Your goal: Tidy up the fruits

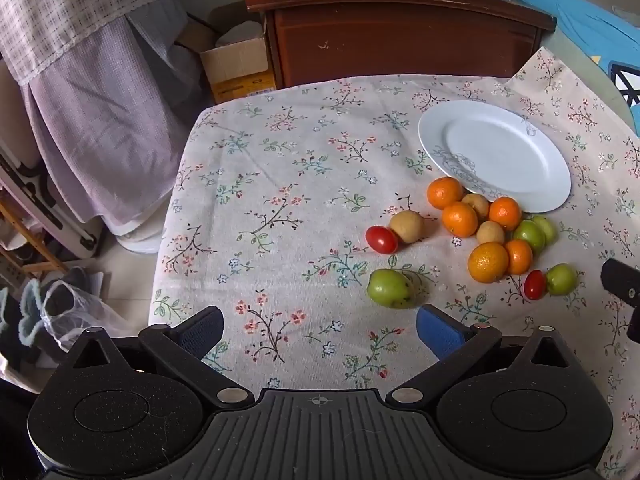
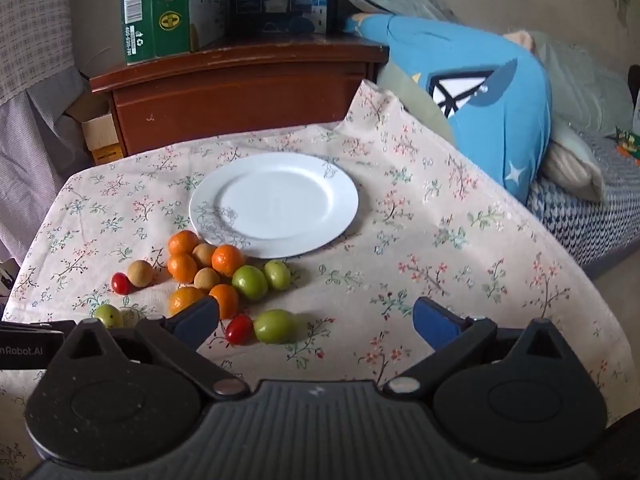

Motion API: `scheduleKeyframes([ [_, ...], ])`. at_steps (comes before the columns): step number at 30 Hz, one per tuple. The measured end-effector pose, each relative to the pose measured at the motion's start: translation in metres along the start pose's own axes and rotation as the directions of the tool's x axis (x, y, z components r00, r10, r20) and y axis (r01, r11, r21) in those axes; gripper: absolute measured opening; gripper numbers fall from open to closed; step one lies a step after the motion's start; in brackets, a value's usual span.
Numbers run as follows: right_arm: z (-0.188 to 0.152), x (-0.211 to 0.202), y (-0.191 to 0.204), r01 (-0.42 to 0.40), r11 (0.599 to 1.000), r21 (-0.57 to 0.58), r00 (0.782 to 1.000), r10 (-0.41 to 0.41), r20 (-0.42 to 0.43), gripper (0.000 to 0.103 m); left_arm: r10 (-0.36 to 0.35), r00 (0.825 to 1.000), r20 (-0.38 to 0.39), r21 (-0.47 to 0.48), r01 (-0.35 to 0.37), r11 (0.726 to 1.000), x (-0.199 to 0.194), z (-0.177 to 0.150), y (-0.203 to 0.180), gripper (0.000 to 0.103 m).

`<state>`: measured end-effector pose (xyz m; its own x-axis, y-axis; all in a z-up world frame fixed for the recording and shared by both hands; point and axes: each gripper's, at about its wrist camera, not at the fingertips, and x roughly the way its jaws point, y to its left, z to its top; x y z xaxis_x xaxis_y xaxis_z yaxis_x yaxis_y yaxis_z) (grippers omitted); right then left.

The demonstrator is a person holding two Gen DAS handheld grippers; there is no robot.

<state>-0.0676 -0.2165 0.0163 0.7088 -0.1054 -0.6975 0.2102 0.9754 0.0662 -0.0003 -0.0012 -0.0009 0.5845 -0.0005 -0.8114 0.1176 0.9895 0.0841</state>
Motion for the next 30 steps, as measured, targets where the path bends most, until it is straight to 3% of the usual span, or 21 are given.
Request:
scheduleKeyframes([
  [10,-0.009,0.023,0.013,-0.010,1.000,0.013,0.994,0.011,-0.105,0.102,0.005,1.000,-0.026,0.027,-0.004,1.000,0.005,-0.005,-0.008,0.103],
  [30,-0.012,0.030,0.023,0.008,1.000,-0.012,0.989,-0.010,-0.147,0.101,-0.011,0.999,-0.044,0.023,0.012,1.000,0.010,-0.003,-0.010,0.103],
])
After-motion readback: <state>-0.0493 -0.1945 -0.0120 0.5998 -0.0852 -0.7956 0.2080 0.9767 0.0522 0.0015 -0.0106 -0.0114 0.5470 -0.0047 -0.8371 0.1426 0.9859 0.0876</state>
